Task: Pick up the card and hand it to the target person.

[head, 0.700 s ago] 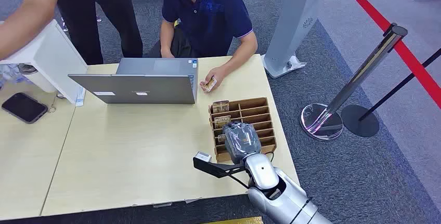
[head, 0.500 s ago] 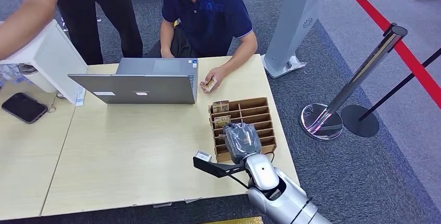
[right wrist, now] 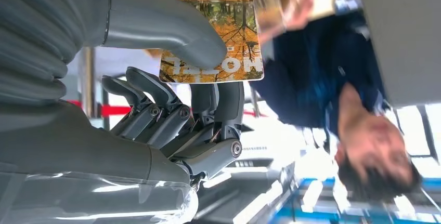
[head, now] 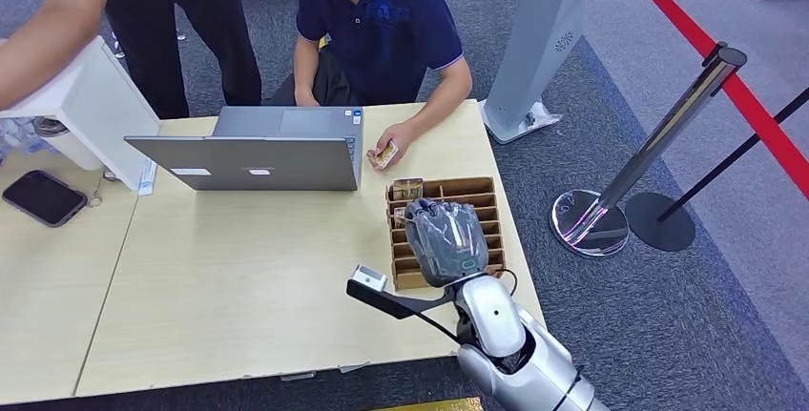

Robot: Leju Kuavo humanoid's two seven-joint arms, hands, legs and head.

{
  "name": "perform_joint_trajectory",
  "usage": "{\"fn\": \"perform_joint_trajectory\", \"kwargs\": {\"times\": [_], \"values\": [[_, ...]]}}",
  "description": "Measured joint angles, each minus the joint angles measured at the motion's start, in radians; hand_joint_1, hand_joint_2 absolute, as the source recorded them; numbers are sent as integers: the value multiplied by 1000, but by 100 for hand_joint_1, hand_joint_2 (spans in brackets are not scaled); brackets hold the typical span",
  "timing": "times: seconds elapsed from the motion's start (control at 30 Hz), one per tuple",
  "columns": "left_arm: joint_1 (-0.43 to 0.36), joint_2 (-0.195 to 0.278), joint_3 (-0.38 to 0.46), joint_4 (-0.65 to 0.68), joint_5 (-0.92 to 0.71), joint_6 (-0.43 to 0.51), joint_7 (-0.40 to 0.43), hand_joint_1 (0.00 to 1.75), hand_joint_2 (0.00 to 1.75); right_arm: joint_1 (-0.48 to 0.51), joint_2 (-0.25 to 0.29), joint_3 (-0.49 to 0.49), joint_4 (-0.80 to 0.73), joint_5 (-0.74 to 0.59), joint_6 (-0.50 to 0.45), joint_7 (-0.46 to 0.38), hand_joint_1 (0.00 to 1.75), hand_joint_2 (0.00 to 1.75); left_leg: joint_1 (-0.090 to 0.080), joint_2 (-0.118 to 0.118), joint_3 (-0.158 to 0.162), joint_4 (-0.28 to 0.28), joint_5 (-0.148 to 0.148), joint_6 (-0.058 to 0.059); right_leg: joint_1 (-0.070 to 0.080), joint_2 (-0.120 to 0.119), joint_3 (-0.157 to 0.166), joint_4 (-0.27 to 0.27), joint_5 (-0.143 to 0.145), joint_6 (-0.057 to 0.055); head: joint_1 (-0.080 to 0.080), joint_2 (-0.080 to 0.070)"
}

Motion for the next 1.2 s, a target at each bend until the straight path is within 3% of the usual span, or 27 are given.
{"fn": "perform_joint_trajectory", "kwargs": {"times": [0.23,0.47,0.8,1.2], "values": [[0,0,-2,0,-18,-10,0,0,0,-49,-15,-12,-108,6,62,-4,175,175,0,0,0,0,0,0,0,0,0,0,0,0,0,0],[0,2,-18,0,-25,-27,0,0,0,-155,-38,-15,-108,-42,98,-14,175,175,0,0,0,0,0,0,0,0,0,0,0,0,0,0],[-2,10,-62,0,-35,-41,-3,0,0,-327,-51,-3,100,-23,103,-21,175,175,0,0,0,0,0,0,0,0,0,0,0,0,0,0],[-1,13,-87,0,-36,-41,-7,0,0,-401,-51,22,280,2,83,-13,175,175,0,-1,-1,0,0,0,0,0,0,0,0,0,0,0]]}}
